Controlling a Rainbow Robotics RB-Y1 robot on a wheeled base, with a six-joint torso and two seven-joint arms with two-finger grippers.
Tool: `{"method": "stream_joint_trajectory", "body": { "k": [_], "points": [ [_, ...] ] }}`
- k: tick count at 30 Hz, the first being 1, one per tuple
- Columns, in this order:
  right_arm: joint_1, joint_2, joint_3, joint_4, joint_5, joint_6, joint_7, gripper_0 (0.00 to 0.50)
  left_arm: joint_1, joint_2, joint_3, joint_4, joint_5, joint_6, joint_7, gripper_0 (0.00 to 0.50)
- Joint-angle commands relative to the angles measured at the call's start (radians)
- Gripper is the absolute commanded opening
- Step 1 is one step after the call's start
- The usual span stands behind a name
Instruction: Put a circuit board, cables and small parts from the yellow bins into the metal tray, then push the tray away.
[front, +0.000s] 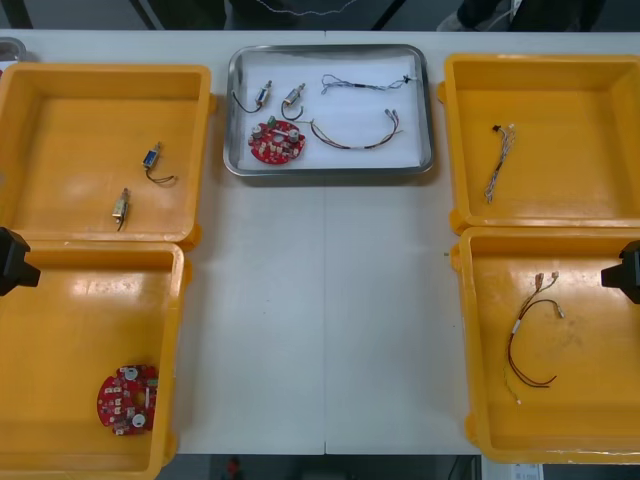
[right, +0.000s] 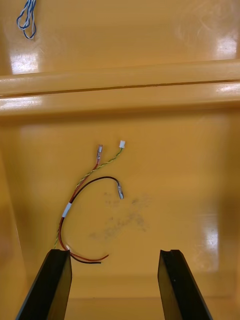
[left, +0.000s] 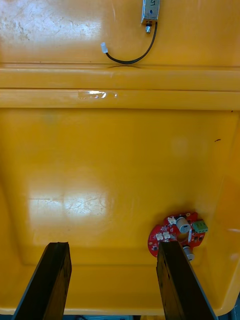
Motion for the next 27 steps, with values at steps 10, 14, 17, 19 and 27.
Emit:
{"method": "stream_joint_trajectory", "body": {
  "k": [10, 14, 17, 19, 27],
  "points": [
    [0.019, -0.037, 0.006, -0.032, 0.000, 0.003, -0.005, 0.500, 0.016, 0.038, 0.029, -0.017, 0.003, 0.006, -0.095, 0.500],
    [0.019, -0.037, 0.006, -0.032, 0.000, 0.003, -0.005, 0.500, 0.016, 0.038, 0.029, -0.017, 0.003, 0.006, -0.095, 0.500],
    [0.019, -0.037, 0.006, -0.032, 0.000, 0.003, -0.005, 0.500, 0.016, 0.038, 0.029, -0.017, 0.003, 0.006, -0.095, 0.500],
    [0.019, -0.037, 0.006, -0.032, 0.000, 0.003, -0.005, 0.500, 0.016, 0.038, 0.029, -0.017, 0.003, 0.006, -0.095, 0.500],
    [0.019, -0.037, 0.006, -0.032, 0.000, 0.003, -0.005, 0.500, 0.016, 0.038, 0.029, -0.017, 0.003, 0.006, -0.095, 0.500]
  ]
}}
